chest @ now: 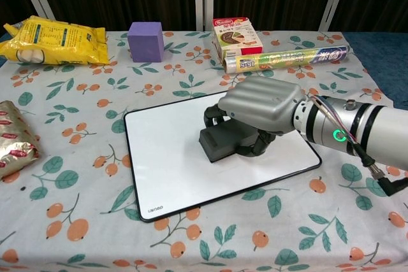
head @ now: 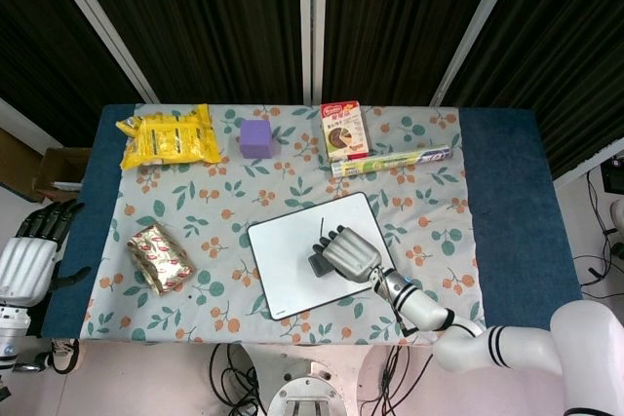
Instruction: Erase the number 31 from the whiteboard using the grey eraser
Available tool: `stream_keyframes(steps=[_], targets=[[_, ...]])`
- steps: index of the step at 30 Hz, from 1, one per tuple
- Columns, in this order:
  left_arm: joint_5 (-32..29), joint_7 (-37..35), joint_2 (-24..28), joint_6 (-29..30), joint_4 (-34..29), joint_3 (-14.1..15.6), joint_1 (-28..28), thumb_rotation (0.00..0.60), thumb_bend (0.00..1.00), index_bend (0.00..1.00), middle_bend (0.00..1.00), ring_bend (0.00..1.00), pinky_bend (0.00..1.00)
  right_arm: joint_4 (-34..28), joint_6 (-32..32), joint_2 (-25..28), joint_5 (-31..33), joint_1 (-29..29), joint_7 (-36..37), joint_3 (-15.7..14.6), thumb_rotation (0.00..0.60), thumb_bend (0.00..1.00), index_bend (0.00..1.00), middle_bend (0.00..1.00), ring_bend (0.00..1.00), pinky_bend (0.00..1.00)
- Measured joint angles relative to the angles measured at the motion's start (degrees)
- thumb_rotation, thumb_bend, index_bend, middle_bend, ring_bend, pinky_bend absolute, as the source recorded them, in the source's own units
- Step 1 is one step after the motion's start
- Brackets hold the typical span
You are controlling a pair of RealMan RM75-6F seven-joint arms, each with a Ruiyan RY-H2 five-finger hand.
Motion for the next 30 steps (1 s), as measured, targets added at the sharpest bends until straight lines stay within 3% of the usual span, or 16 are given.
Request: stream_keyframes(steps=[15,30], targets=[[-0.16,-0.84,-0.26,0.14,0.64,0.05,0.23,0.600,0.05,0.11,0.09,0.09,0.17,14.43,-3.73,-8.93,6.22,5.87,-0.29,6.75,0.600,0.29,0.63,0.54,0.51,0.56],[0.03,-1.12,-0.12,0.58,0.88,0.05,0.46,0.600,0.05,0.11,0.09,0.09,0.17,23.96,-4.98,-14.20,7.84,9.49,0.36,8.87,0.600,0.30,0.63,0.54,0.51,0.55]])
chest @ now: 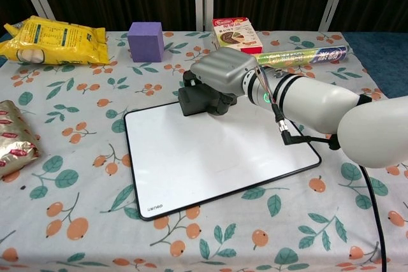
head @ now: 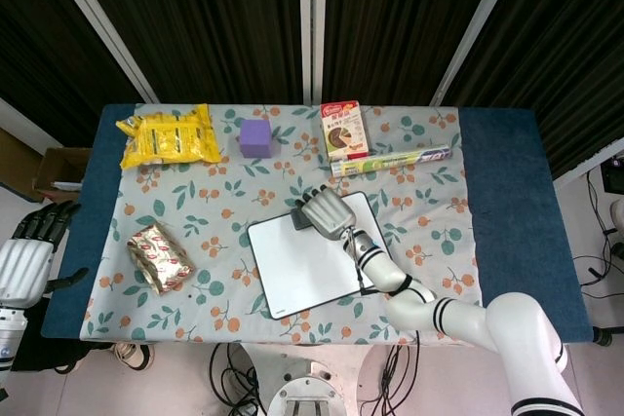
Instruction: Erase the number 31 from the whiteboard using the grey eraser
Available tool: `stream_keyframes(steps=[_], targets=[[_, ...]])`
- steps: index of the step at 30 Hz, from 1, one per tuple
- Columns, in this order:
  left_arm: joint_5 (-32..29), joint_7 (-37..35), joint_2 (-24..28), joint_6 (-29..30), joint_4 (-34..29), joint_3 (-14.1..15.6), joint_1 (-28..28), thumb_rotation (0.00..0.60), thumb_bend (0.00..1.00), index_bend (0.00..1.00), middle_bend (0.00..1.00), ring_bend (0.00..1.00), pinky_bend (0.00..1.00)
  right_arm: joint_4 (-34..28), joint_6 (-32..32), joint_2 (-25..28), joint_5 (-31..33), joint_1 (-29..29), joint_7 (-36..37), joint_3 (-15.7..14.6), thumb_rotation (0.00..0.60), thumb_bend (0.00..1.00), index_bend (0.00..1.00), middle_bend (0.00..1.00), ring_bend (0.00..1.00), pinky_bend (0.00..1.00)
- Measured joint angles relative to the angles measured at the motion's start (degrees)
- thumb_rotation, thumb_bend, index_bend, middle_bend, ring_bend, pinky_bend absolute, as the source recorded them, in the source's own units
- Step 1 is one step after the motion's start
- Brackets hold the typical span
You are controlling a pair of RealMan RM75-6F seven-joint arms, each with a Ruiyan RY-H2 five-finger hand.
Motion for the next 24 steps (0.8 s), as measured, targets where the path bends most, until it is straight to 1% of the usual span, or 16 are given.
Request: stream_keyframes(steps=[6,11,17,24], targets=[[-0.27,0.10,0.10,-0.33,-0.08,0.02,0.02,0.600,0.05,0.11,0.09,0.09,0.17,1.73,0.25,-0.73,-1.45,0.68,2.72,0.42,0.600,0.30,0.60,0.53,0.51,0.55],[-0.23,0.10,0.03,-0.33,-0.19,0.01,0.01,0.600,0.05,0.11,0.09,0.09,0.17,1.63,0.25,-0.15,-1.79,0.50,3.09,0.02,0.600,0.30,0.60,0.53,0.51,0.55],[0.09,0.45,0.10,-0.11,-0.63,0.03,0.00,0.600,0.05,0.11,0.09,0.09,0.17,-1.63,0.17,1.36,-2.47,-0.44,3.12,-1.50,0.600,0.30,0.60,0.53,0.51,0.55],[0.38,1.01,0.31,-0.02,-1.36,0.14,0.01,0.600,0.05,0.11,0.09,0.09,0.17,-8.52,0.60,4.31,-4.30,-1.79,4.20,-3.44,0.600,0.30,0.60,0.53,0.51,0.55]])
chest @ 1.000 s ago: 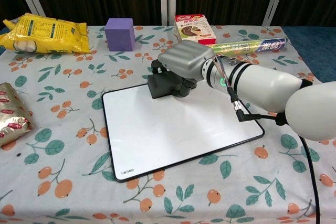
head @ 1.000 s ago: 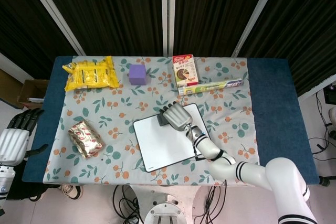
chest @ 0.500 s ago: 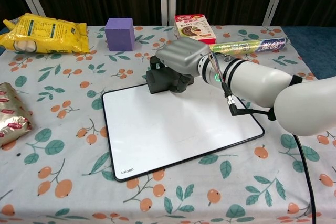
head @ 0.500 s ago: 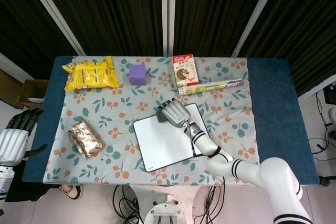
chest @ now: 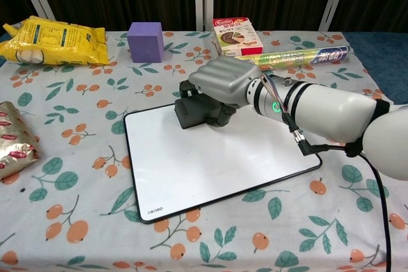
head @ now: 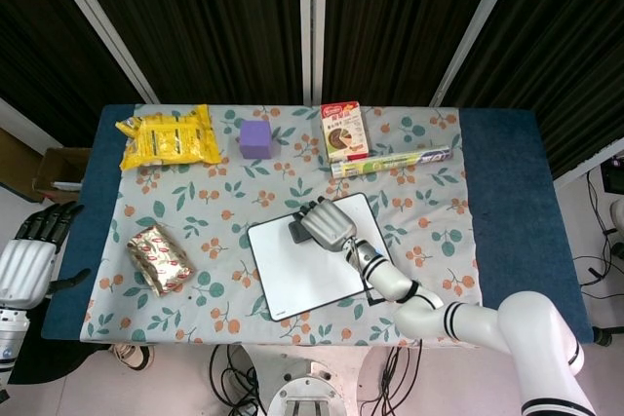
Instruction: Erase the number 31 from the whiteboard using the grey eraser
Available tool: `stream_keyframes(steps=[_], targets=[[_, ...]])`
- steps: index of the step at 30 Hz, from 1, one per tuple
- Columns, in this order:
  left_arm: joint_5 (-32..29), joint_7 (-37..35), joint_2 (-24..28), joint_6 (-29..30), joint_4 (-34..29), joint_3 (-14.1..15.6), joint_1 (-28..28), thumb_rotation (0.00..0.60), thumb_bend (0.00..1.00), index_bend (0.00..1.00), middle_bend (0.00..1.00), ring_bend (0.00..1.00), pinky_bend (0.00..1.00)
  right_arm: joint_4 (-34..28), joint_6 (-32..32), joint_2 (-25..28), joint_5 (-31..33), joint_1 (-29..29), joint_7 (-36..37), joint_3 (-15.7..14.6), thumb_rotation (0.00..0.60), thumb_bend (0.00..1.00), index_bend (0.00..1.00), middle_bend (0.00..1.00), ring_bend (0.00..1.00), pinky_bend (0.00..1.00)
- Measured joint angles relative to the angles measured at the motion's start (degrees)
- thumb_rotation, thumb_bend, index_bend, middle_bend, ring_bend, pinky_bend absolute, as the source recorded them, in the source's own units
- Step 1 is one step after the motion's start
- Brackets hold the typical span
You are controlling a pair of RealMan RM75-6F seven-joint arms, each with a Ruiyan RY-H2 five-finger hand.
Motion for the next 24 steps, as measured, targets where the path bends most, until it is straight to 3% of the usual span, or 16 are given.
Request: stream_keyframes(steps=[14,24], targets=[[0.18,0.42,0.02,0.03,-0.42,0.19,0.12,0.600,0.05,0.11,0.09,0.09,0.17,-13.31,0.18,5.49,-4.04,-1.68,0.04,-4.63,0.600,0.30,0.60,0.54,0.51,0.56],[0.65,0.11,-0.26,0.52,-0.03,0.44,0.39,0.600,0.05,0.11,0.09,0.09,0.17,-24.10,3.34,13.90,-6.96,-4.85,-1.82,-9.02,0.600,0.30,0.60,0.54,0.51,0.56]])
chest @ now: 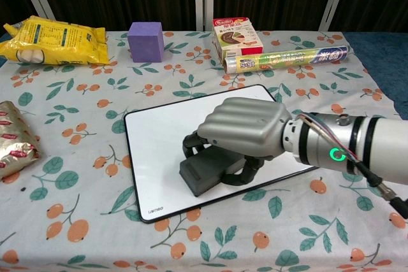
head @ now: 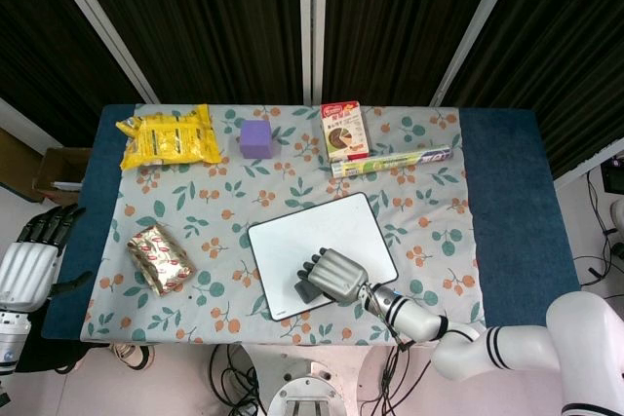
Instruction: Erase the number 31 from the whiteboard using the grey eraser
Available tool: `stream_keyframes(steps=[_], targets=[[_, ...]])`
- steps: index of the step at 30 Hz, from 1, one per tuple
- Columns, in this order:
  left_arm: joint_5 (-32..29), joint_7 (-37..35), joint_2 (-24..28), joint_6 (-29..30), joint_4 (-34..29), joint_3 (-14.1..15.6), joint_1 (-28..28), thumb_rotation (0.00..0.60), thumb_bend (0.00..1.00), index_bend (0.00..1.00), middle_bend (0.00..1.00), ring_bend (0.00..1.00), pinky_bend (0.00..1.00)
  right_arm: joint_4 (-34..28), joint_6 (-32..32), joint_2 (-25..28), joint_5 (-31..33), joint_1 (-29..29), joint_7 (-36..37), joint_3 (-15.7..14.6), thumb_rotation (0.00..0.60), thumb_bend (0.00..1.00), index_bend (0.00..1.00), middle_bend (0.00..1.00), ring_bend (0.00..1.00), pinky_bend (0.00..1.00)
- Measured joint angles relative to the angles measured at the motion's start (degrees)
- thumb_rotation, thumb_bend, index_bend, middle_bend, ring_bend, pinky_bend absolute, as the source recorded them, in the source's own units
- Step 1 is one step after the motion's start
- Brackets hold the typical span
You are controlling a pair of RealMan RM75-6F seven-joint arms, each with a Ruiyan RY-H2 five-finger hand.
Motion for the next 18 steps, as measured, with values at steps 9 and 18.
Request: stream_keyframes(steps=[9,18], targets=[[0.34,0.28,-0.22,-0.13,-0.19,0.08,-0.15,0.600,0.05,0.11,0.09,0.09,0.17,-2.16,10.22,9.06,-3.13,-5.90,6.12,-0.69,0.600,0.30,0.60,0.54,0.51,0.56],[0.67,0.97,-0.81,-0.94,-0.61,0.02,-0.89,0.600,0.05,0.11,0.09,0.09,0.17,10.19,13.99,11.56,-1.36,-12.01,15.70,0.06,0.600,0.30,0.60,0.54,0.51,0.56]])
